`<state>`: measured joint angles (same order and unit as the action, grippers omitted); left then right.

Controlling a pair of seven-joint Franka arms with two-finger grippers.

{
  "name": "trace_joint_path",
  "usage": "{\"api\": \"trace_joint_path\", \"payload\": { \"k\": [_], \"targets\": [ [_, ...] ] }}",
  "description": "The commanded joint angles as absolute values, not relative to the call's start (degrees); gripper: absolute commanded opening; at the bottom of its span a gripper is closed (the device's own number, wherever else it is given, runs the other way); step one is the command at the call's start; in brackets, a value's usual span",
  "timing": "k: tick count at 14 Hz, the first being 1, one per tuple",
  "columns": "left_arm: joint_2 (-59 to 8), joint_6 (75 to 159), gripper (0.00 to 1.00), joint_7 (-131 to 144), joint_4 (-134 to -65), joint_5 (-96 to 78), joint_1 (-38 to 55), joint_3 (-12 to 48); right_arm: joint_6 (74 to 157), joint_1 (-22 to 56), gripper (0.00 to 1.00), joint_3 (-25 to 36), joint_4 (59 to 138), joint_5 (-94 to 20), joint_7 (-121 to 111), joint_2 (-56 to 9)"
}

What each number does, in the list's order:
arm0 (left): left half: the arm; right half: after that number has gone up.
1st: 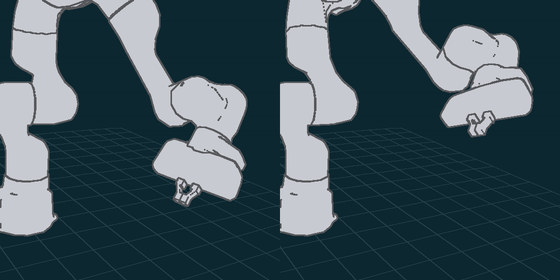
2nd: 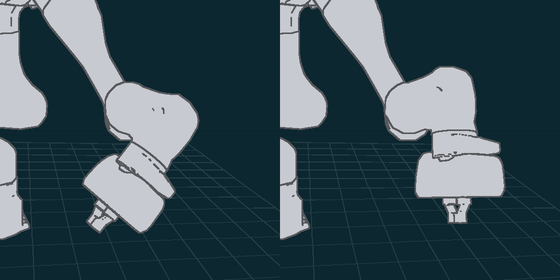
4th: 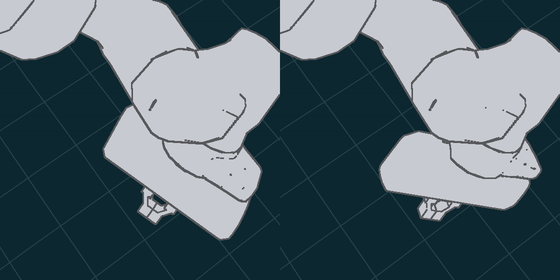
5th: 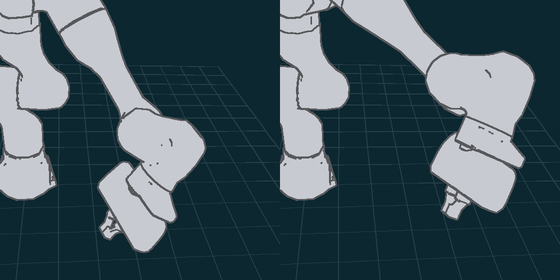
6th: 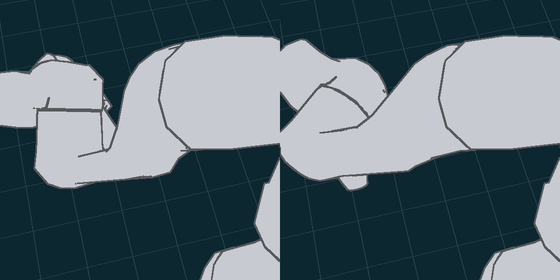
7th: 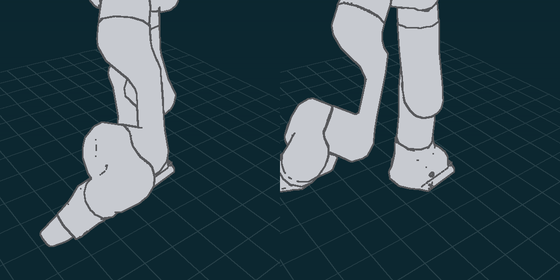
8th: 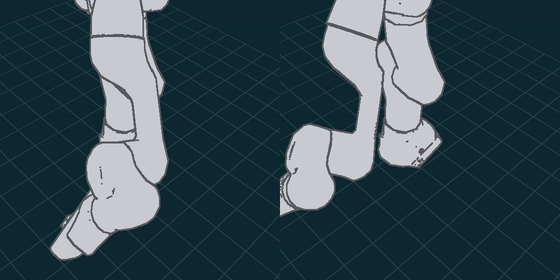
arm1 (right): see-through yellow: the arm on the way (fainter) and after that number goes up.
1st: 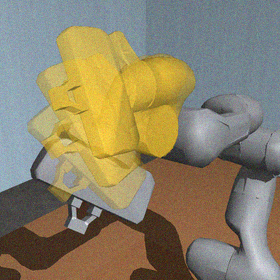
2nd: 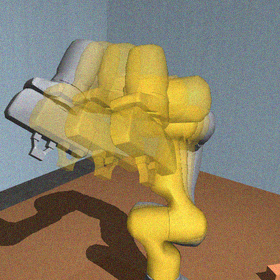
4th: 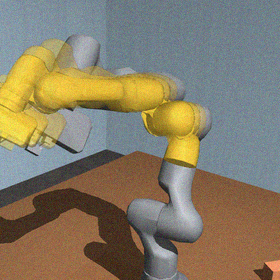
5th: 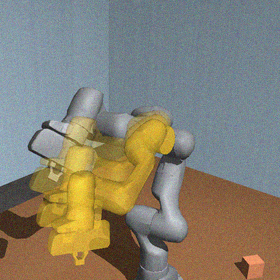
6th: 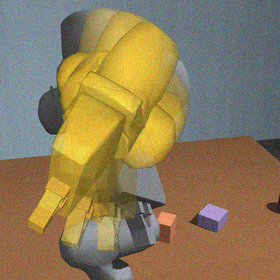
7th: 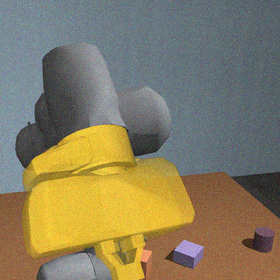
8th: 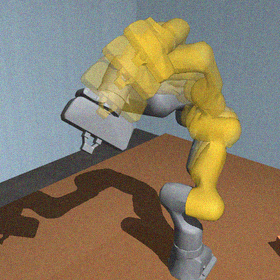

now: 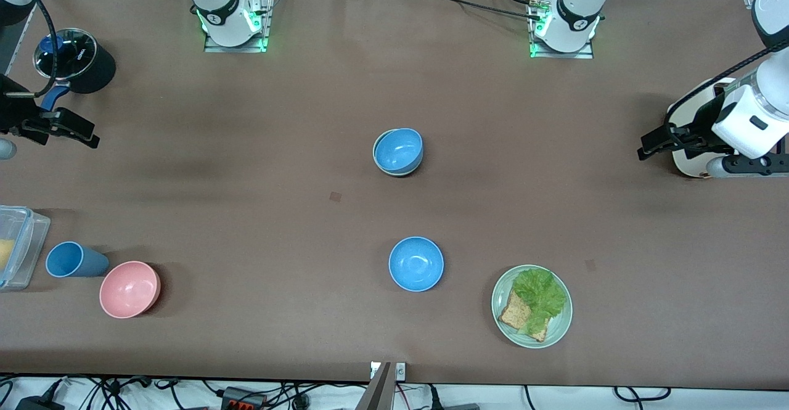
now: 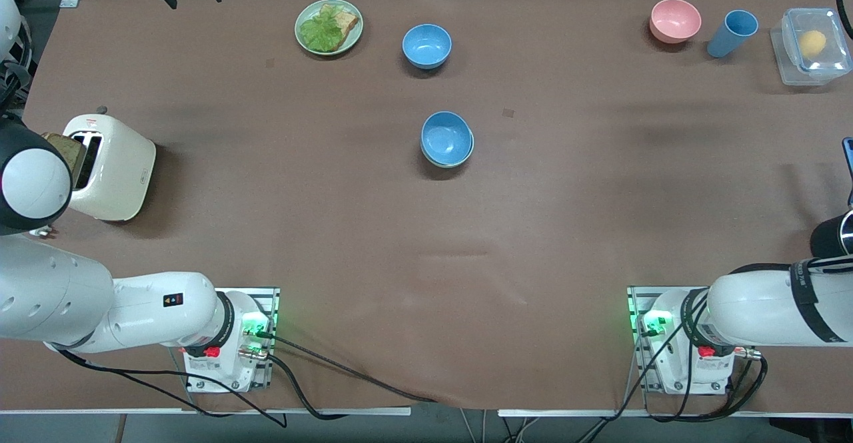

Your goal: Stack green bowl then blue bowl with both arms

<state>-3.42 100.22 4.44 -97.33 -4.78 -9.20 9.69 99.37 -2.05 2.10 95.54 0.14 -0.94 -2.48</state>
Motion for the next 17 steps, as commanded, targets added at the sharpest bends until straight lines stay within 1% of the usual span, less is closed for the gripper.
{"api": "trace_joint_path", "payload": {
  "k": [1,3,17],
  "targets": [
    [-1.57,99.85,1.0,3.51,-98.88,-5.71,-7.74,8.88,100.2,-2.29,1.0,2.02,96.94,0.88,-1.76,-1.14],
    [-2.72,98.97,1.0,3.52,-97.04,-3.36,-7.82,9.4,100.11,-2.29,1.0,2.02,96.94,0.88,-1.76,-1.14],
    [-3.95,97.91,1.0,2.72,-96.06,-1.93,-8.0,9.58,100.28,-2.29,1.0,2.02,97.03,0.88,-1.76,-1.23]
  ]
}}
